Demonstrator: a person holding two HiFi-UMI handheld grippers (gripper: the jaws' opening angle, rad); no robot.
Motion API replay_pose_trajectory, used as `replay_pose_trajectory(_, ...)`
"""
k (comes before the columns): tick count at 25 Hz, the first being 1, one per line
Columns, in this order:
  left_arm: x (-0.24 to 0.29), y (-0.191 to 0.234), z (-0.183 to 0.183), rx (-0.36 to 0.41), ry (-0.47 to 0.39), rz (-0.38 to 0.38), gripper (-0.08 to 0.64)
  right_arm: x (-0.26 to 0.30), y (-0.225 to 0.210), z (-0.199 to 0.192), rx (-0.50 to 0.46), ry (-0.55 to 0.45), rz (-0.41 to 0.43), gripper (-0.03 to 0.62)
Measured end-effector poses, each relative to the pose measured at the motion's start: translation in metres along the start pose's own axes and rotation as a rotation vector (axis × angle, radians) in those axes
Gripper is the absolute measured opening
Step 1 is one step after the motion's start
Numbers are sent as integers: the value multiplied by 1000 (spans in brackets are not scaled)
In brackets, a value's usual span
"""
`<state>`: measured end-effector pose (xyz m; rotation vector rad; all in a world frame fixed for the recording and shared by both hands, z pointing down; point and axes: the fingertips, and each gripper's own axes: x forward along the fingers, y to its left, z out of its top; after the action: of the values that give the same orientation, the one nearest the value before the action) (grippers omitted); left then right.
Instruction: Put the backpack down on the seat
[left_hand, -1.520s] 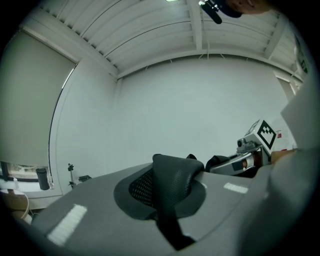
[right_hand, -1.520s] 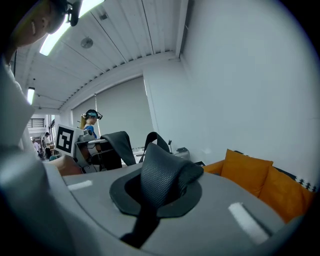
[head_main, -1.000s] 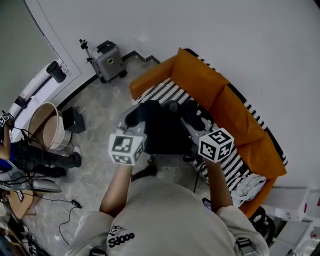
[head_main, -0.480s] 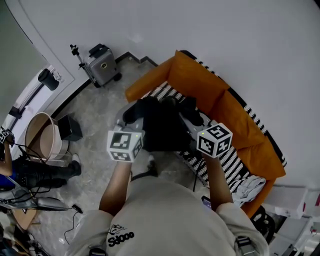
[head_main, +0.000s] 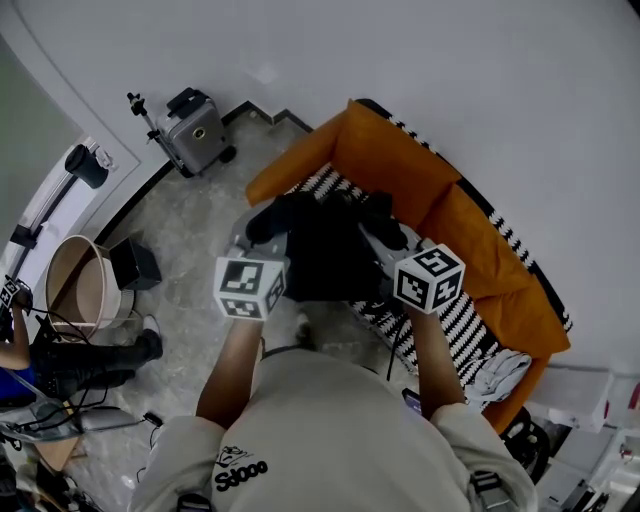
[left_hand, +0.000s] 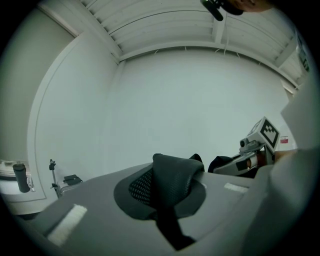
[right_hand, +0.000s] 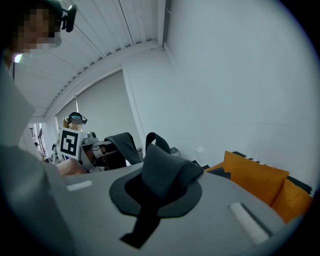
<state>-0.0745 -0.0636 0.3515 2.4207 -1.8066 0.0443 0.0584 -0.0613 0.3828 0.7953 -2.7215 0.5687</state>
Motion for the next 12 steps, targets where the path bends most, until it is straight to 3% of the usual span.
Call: replay_pose_trajectory(12, 43, 33, 5, -6, 3, -21, 11, 37, -25, 19, 5, 3, -23, 5)
